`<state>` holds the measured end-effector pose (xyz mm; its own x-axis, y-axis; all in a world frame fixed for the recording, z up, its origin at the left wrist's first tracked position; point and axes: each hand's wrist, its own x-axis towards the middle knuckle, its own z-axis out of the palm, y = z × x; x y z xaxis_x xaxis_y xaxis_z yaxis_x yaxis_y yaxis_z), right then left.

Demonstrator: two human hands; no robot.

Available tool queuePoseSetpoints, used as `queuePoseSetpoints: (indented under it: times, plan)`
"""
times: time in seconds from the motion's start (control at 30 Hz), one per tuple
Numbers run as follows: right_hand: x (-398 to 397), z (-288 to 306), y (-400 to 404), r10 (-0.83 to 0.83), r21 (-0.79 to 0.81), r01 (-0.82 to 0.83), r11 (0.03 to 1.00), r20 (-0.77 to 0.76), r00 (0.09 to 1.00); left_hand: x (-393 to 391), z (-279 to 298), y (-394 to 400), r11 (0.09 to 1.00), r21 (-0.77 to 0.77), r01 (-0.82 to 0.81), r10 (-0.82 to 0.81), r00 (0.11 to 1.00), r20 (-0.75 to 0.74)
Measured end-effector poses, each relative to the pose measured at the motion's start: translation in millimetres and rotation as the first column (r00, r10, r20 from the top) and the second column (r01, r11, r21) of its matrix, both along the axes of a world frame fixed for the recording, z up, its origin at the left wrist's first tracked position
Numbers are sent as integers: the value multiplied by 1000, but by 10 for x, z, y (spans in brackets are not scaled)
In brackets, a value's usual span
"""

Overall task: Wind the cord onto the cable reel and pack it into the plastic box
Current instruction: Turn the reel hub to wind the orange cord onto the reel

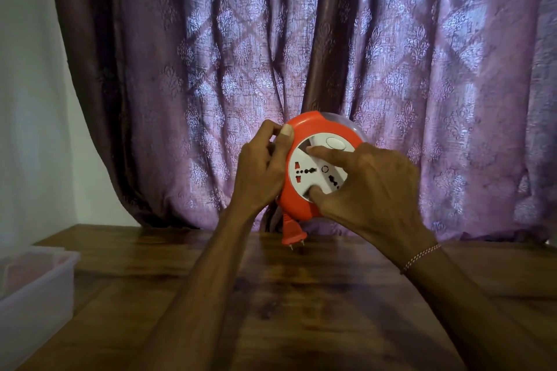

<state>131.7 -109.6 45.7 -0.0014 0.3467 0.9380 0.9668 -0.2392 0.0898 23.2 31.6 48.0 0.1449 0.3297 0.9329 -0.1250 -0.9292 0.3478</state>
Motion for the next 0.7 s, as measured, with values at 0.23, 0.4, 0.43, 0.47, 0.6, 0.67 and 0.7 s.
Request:
queuePoseSetpoints:
  times: [0.23,0.4,0.43,0.47,0.6,0.67,0.7]
  plan:
    - [-7,-73,85,-11,106,17,994,-52,999,19,-8,-1,1000,-17,-12,12,1000,0]
    - [59,-15,71,94,39,-93,995,-21,995,38,-21,-4,998,-62,-15,18,999,40]
    - [83,21,57,118,-35,-118,992,-18,993,33,-20,7,997,-69,-32,35,999,39]
    - [114,58,39,146,-103,-147,984,-23,989,28,-19,19,996,-73,-47,50,998,33]
    - [256,139,-40,432,13,-435,901,-140,891,2,-38,69,992,-87,-87,89,996,21]
    - [322,134,-28,543,264,-492,829,-174,821,2,-34,66,992,-93,-85,88,996,22]
    - [352,121,-13,571,381,-474,794,-199,796,3,-32,61,992,-98,-85,88,996,24]
